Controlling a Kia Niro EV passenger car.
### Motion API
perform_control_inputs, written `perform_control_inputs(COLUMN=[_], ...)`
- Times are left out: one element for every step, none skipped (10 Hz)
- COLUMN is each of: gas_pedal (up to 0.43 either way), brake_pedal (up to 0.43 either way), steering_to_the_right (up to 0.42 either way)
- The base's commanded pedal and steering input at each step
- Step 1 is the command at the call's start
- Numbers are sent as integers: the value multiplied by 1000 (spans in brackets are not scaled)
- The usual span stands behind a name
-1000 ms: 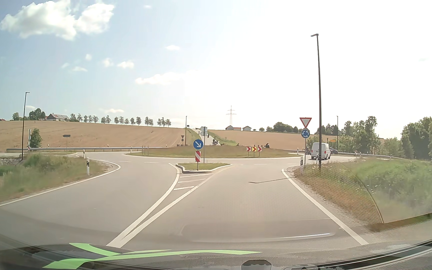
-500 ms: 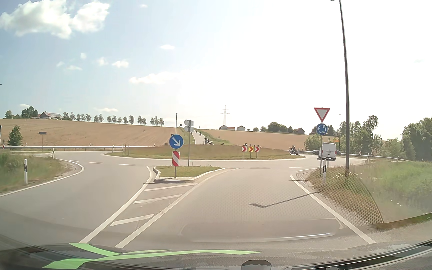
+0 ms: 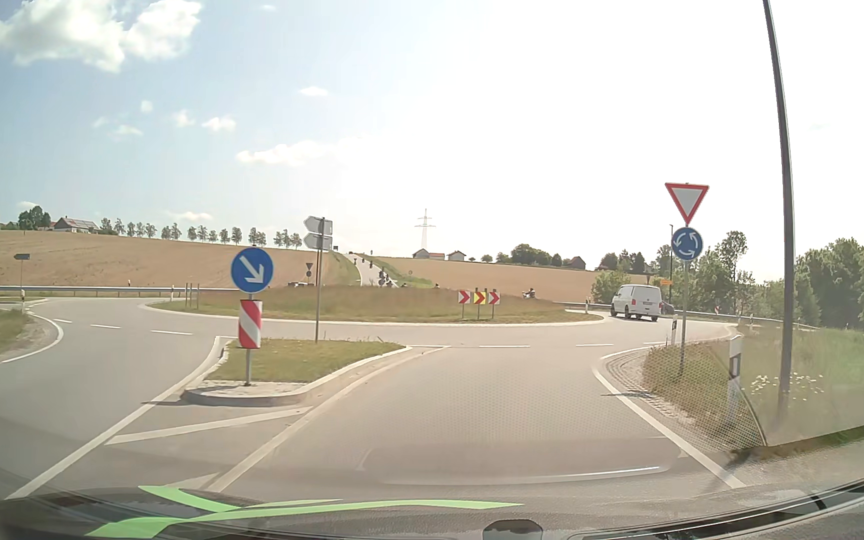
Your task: Follow the waypoints while adhering to traffic rules and regulations
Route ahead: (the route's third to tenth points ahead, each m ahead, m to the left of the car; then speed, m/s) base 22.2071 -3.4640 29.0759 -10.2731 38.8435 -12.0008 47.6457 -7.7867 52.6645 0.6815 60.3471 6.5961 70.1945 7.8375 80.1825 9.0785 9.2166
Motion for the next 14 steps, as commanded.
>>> perform_control_inputs(gas_pedal=[0,0,0,0,0,0,0,0,0,0,0,0,0,0], brake_pedal=[195,195,189,177,159,140,128,116,55,37,0,0,0,0], steering_to_the_right=[77,80,83,87,94,102,107,107,107,108,110,113,115,114])
